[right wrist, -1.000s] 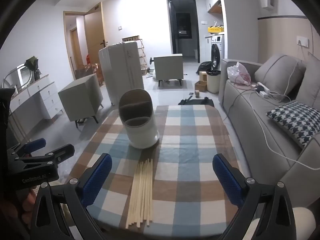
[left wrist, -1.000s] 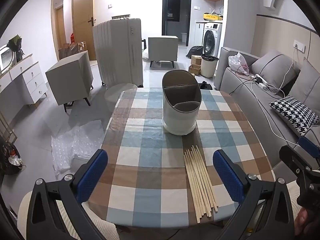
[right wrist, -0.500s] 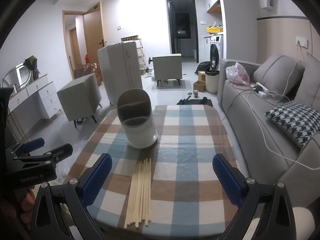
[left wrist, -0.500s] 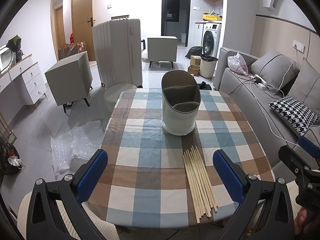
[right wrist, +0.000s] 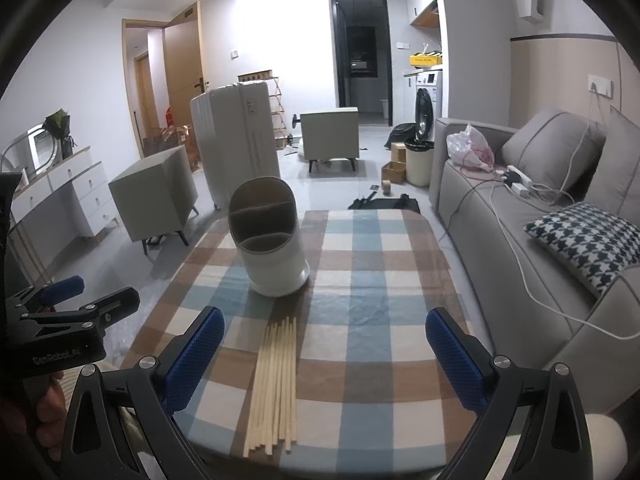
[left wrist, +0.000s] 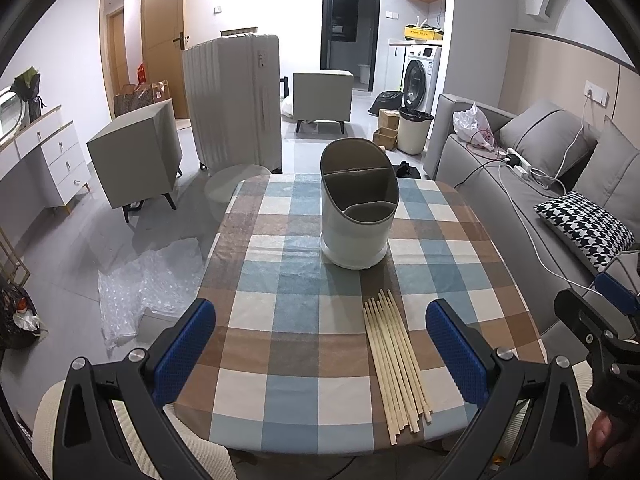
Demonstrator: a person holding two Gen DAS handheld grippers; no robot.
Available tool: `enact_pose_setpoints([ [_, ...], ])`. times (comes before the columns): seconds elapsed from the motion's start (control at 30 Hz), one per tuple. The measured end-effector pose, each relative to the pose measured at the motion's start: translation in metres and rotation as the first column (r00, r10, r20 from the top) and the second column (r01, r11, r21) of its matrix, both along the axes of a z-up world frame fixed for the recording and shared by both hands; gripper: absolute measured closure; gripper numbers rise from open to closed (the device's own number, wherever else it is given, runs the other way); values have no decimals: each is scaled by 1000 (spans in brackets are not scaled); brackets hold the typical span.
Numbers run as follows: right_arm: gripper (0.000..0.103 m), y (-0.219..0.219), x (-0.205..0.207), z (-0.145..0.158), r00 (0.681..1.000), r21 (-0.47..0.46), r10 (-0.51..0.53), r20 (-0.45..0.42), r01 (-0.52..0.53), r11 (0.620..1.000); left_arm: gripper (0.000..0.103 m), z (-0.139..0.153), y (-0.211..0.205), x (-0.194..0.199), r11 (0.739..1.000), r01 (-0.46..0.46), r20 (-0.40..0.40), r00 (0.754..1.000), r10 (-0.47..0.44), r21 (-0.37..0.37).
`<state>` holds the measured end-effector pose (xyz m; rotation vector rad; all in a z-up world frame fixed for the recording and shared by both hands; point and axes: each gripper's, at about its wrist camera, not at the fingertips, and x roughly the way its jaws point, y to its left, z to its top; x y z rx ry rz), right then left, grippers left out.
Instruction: Organize utensils
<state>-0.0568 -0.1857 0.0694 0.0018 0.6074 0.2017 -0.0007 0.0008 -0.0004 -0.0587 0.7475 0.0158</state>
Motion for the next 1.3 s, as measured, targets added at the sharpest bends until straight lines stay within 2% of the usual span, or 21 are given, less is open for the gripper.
enact_pose_setpoints([
  [0.97,2,-1,1,1,1000,0,-4,6,4,1000,1,0,0,2,1000,5,-6,1000,-5,-10],
  [1.13,2,-3,5,2,1000,17,-4,2,4,1000,1,-4,0,6,1000,10,-23,1000,-11,-22],
  [1.3,2,-6,11,1,1000,29,-10,0,10,1000,1,-14,1,16,999,16,-72,997,-19,-47],
])
